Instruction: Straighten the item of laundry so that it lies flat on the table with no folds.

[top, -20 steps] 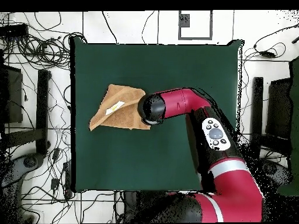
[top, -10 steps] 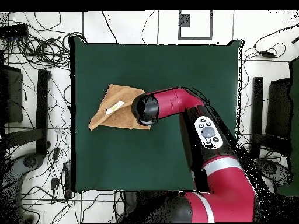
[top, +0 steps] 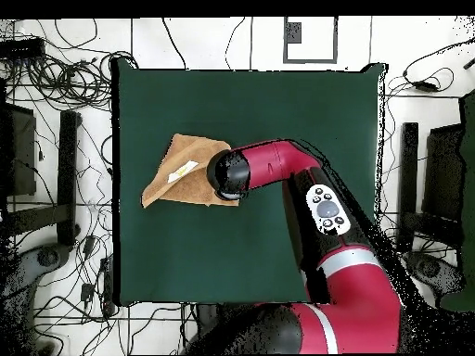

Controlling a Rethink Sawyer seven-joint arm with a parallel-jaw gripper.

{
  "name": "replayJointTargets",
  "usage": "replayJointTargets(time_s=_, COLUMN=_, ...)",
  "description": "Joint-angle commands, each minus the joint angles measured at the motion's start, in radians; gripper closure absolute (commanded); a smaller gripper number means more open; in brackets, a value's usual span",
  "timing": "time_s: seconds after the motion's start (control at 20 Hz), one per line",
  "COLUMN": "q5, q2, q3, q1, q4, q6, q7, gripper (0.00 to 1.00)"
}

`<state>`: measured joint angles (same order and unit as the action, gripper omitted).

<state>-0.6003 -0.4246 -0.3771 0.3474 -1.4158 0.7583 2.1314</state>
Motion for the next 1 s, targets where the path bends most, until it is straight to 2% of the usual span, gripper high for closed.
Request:
replayJointTargets(time_s=0.05, q5=-0.062, q2=0.065, q3=-0.034, q1=-0.027, q4=0.022, q6=-0.099, q7=-0.093, gripper=0.00)
replayJointTargets(time_s=0.4, q5=-0.074, q2=0.107, q3=-0.016, q1=-0.021, q4=0.049, q6=-0.084, q7=-0.120, gripper=0.00)
replayJointTargets(time_s=1.0, q5=-0.074, q2=0.093, q3=-0.018, q1=-0.014, q4=0.025, q6=-0.091, q7=-0.126, gripper=0.00)
